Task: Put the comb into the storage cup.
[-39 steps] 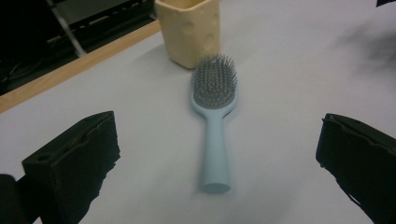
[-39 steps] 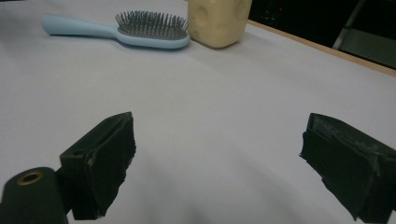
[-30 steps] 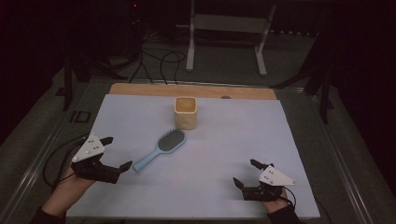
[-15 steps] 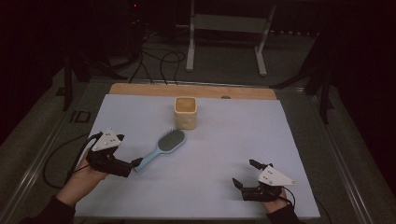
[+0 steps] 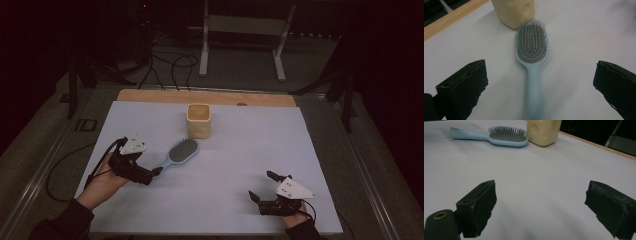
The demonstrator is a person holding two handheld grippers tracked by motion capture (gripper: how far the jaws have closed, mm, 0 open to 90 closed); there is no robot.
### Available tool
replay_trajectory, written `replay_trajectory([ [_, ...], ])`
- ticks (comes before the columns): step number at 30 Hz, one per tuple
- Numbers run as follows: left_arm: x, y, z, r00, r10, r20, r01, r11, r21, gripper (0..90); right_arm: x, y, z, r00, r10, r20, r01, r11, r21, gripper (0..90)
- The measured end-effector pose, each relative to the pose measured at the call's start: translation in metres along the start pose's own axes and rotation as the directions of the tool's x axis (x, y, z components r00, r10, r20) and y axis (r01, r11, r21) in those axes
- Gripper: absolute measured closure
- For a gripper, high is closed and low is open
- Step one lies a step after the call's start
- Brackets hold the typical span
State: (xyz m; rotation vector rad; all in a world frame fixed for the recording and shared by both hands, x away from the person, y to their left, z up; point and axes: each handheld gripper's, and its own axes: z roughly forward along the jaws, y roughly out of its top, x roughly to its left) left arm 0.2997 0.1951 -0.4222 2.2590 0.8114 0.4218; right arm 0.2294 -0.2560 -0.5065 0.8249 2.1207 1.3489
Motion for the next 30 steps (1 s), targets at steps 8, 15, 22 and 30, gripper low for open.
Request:
replay_trajectory([
  [8,0.005,0.005,0.017,0.9998,-0.020,0.005,0.020,0.9979,0.061,0.0,0.000,0.000,0.000,1.0000,0.002,-0.004,-0.002,1.000,-0.002,9.3],
  [15,0.007,0.009,0.031,0.9996,-0.010,0.025,0.007,0.9950,0.099,0.0,0.000,0.000,0.001,1.0000,0.001,-0.005,-0.001,1.000,0.000,9.3],
  [22,0.011,0.010,0.043,0.9994,-0.010,0.032,0.005,0.9882,0.153,0.0,0.000,0.000,0.001,1.0000,0.004,-0.007,-0.004,1.000,-0.002,9.3],
  [30,0.016,0.010,0.057,0.9992,-0.004,0.039,-0.003,0.9793,0.202,0.0,-0.001,0.000,0.001,1.0000,0.001,-0.005,-0.001,1.000,-0.002,9.3],
])
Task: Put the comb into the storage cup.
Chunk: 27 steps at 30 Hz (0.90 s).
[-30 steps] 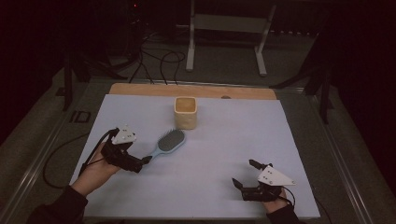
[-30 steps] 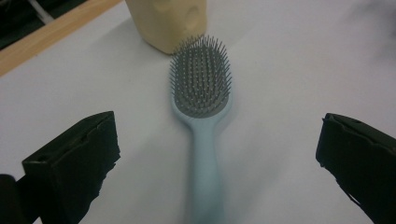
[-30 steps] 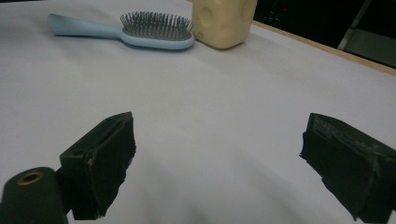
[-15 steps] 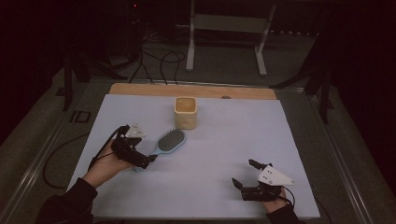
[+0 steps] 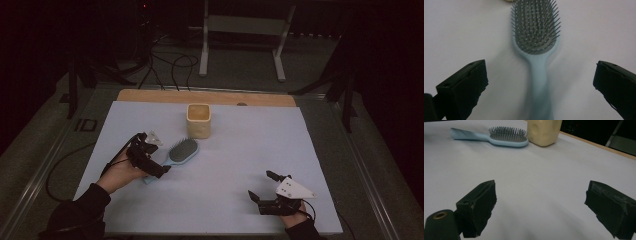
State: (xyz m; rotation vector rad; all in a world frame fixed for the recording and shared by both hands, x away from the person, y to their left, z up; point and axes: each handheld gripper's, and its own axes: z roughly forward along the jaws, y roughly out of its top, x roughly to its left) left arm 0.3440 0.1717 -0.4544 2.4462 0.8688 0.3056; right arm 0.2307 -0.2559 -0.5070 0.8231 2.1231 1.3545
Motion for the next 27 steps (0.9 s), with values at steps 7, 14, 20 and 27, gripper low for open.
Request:
replay_trajectory([
  [7,0.005,0.003,0.013,0.9999,-0.011,0.010,0.011,0.9995,0.031,0.0,0.000,0.000,0.001,1.0000,0.003,-0.001,-0.003,1.000,0.002,9.3],
  [14,0.006,0.007,0.023,0.9997,0.010,0.023,-0.012,0.9966,0.082,1.8,0.000,-0.001,0.001,1.0000,0.005,-0.002,-0.005,1.000,0.007,9.3],
  [20,0.012,0.009,0.029,0.9996,-0.005,0.028,0.002,0.9941,0.108,4.6,0.001,-0.001,0.001,1.0000,-0.001,-0.006,0.001,1.000,0.009,9.3],
  [27,0.014,0.010,0.037,0.9998,0.001,0.020,-0.004,0.9886,0.150,6.1,0.000,-0.001,0.001,1.0000,0.005,-0.008,-0.005,1.000,0.007,9.3],
])
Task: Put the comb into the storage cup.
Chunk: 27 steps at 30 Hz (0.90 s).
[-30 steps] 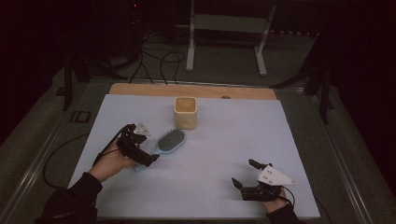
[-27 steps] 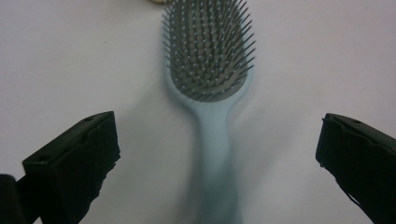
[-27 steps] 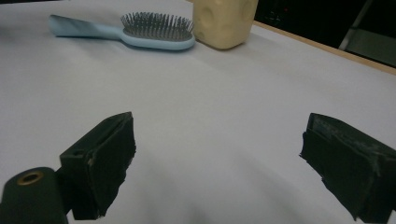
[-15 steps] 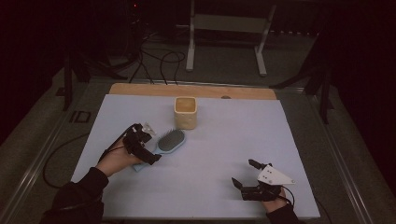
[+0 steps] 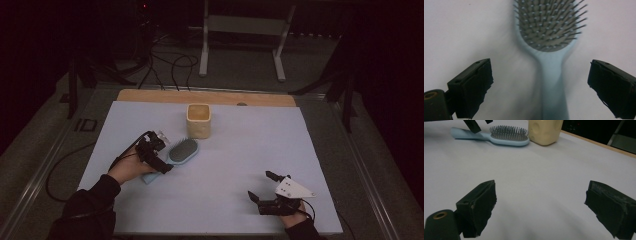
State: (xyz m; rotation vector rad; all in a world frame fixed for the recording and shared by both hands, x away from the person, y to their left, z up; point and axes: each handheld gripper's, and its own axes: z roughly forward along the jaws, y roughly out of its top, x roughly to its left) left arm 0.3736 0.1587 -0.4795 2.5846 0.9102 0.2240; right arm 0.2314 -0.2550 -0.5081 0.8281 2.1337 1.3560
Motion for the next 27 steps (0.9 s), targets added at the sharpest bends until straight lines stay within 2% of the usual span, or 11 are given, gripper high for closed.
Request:
replay_trajectory([
  [6,0.000,0.000,0.003,0.9997,0.021,0.014,-0.022,0.9998,0.006,12.2,0.001,0.000,0.000,1.0000,-0.002,-0.008,0.002,1.000,0.002,9.3],
  [7,0.001,0.001,0.005,0.9998,0.011,0.019,-0.011,0.9997,0.021,12.2,0.001,0.001,0.000,1.0000,-0.004,-0.009,0.004,1.000,0.000,9.3],
  [16,0.003,0.005,0.013,0.9997,-0.003,0.025,0.001,0.9962,0.087,22.3,0.002,0.000,0.002,0.9998,-0.004,-0.019,0.004,1.000,0.001,9.4],
  [24,0.001,0.010,0.013,0.9992,0.016,0.037,-0.020,0.9935,0.112,35.4,0.002,0.000,0.002,0.9996,-0.008,-0.027,0.009,1.000,0.005,9.4],
  [27,0.001,0.013,0.013,0.9989,0.012,0.045,-0.018,0.9895,0.143,40.4,0.002,0.001,0.002,0.9997,-0.008,-0.021,0.008,1.000,0.003,9.3],
])
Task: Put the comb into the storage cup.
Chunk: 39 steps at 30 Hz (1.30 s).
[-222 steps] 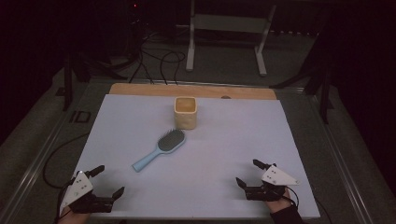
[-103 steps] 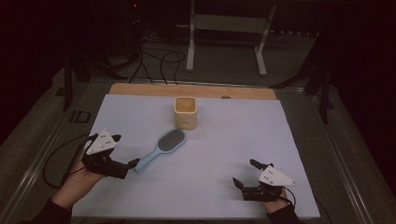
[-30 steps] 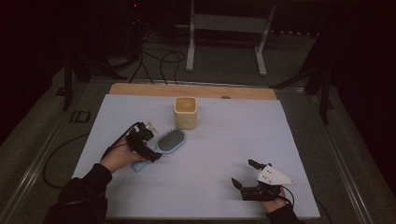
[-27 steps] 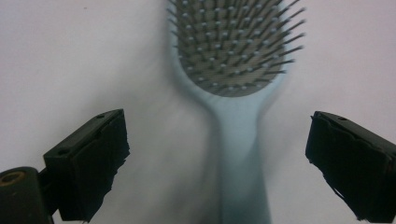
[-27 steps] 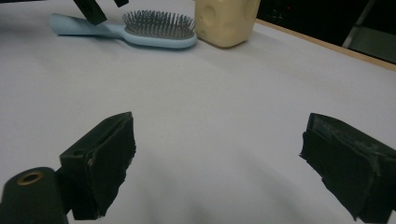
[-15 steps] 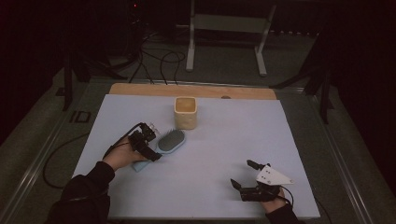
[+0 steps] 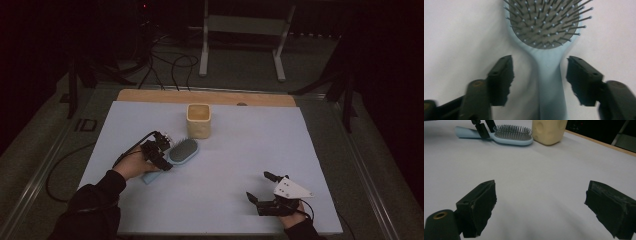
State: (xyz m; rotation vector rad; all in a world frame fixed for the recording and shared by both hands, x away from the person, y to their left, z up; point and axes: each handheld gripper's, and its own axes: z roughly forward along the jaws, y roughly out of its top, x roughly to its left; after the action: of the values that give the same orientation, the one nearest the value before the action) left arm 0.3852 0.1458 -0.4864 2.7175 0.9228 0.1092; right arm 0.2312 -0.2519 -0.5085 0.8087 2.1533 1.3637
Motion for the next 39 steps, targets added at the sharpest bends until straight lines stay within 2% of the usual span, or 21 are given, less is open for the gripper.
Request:
replay_trajectory([
  [2,0.000,0.001,0.001,1.0000,-0.008,-0.004,0.008,0.9999,0.011,43.6,0.000,0.000,0.000,1.0000,-0.003,0.000,0.003,1.000,0.005,9.3],
  [10,-0.001,0.005,0.005,0.9997,0.006,0.025,-0.007,0.9992,0.040,50.7,0.001,0.000,0.000,1.0000,-0.001,-0.003,0.001,1.000,0.003,9.4],
  [16,-0.003,0.010,0.006,0.9996,0.015,0.022,-0.017,0.9971,0.074,56.2,0.001,0.000,0.000,1.0000,0.001,-0.003,-0.001,1.000,0.001,9.4],
  [18,-0.002,0.011,0.005,0.9996,0.014,0.025,-0.016,0.9964,0.084,60.9,0.001,0.000,0.000,1.0000,0.002,-0.004,-0.002,1.000,0.001,9.4],
  [26,-0.001,0.014,0.007,0.9992,-0.017,0.035,0.013,0.9937,0.111,65.0,0.001,0.000,0.001,1.0000,-0.004,-0.005,0.004,1.000,0.002,9.4],
  [31,-0.001,0.017,0.008,0.9994,-0.018,0.029,0.013,0.9903,0.138,68.3,0.002,0.000,0.001,1.0000,-0.005,-0.007,0.005,1.000,0.006,9.4],
  [39,0.002,0.010,0.007,0.9981,-0.042,0.045,0.038,0.9955,0.087,69.9,0.001,0.001,0.001,1.0000,-0.001,-0.006,0.001,1.000,-0.001,9.4],
])
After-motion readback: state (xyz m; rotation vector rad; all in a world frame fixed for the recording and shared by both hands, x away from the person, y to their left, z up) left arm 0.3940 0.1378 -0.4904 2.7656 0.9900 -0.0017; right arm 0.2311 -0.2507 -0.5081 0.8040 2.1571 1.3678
